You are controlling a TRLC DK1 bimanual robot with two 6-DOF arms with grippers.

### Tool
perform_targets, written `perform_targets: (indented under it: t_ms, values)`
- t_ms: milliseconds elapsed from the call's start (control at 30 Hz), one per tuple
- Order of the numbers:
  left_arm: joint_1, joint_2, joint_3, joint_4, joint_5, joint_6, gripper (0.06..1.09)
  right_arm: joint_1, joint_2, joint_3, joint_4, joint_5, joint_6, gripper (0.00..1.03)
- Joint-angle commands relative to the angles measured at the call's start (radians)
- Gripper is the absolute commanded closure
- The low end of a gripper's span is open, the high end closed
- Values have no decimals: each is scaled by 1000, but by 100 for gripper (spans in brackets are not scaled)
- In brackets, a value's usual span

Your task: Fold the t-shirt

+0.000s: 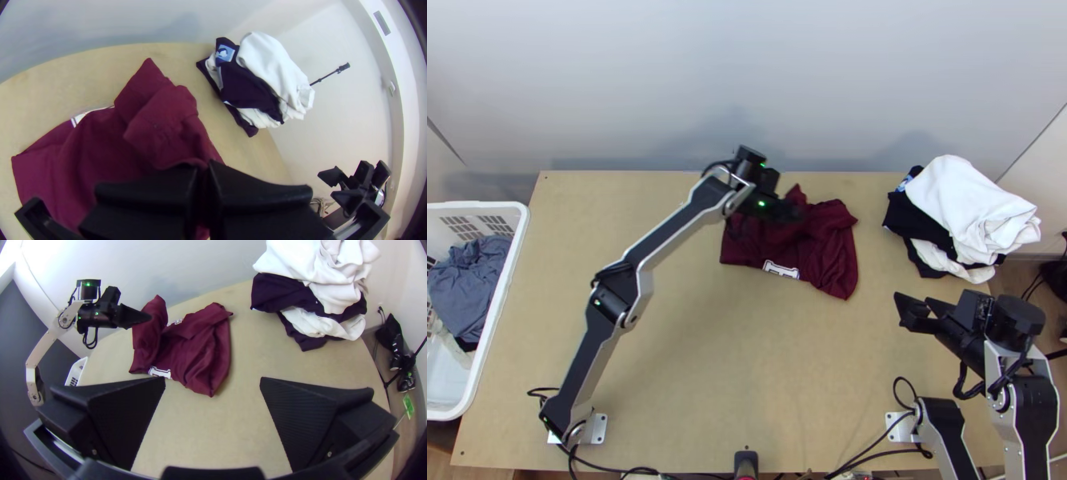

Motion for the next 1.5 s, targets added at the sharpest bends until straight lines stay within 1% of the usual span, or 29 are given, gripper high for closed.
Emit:
perform_targets:
  t_ms: [0,33,67,100,167,200,267,333,367,433,500,533,733,767,900,933,967,1000,1033,1067,1100,1133,1233,1300,1467]
  values:
    - [-65,45,10,98,0,-18,105,-38,-12,-8,-1,-8,0,4]
    - [-75,51,10,103,-1,-14,105,-41,-12,-8,-3,-8,0,4]
    - [-84,58,10,104,-1,-8,99,-42,-12,-11,-3,-10,-1,4]
    - [-90,63,11,107,-1,-8,82,-44,-12,-14,-3,-10,-1,4]
    - [-101,74,16,118,0,-25,34,-44,-12,-17,-1,-15,-1,4]
    - [-104,74,22,121,0,-45,25,-44,-12,-19,0,-16,-1,4]
    - [-111,74,24,147,0,-77,24,-44,-10,-22,2,-19,-3,4]
    - [-114,74,24,183,0,-129,13,-42,-7,-24,2,-27,-4,4]
    - [-116,69,24,196,2,-153,12,-41,-5,-27,5,-28,-4,4]
    - [-110,65,24,259,11,-242,12,-38,-2,-33,11,-31,-4,4]
    - [-98,65,24,333,66,-336,12,-33,-1,-37,20,-33,-4,4]
    - [-96,66,24,356,71,-348,12,-32,2,-39,22,-33,-4,4]
    - [-58,72,13,356,89,-304,12,-18,10,-42,27,-42,-4,4]
    - [-48,72,10,342,91,-276,12,-15,10,-40,27,-42,-4,4]
    - [-19,71,5,233,92,-106,12,-9,13,-42,30,-44,-1,4]
    - [-16,72,2,213,92,-71,12,-9,13,-42,30,-44,-1,4]
    - [-13,72,-4,199,91,-55,19,-7,13,-40,31,-44,0,4]
    - [-9,75,-5,189,89,-52,37,-7,13,-42,31,-42,2,4]
    - [-7,80,-5,190,71,-54,60,-7,13,-40,31,-44,2,4]
    - [-9,85,-5,193,54,-51,85,-6,14,-40,31,-44,2,4]
    - [-9,91,-5,196,48,-41,105,-6,14,-40,31,-44,2,4]
    - [-10,98,-5,196,26,-40,105,-3,16,-40,31,-44,2,4]
    - [-24,120,-5,195,6,-22,105,-1,19,-39,31,-44,3,4]
    - [-41,132,-5,195,-7,15,105,1,21,-37,31,-45,3,4]
    - [-98,160,-5,167,-69,175,105,4,25,-31,31,-47,5,4]
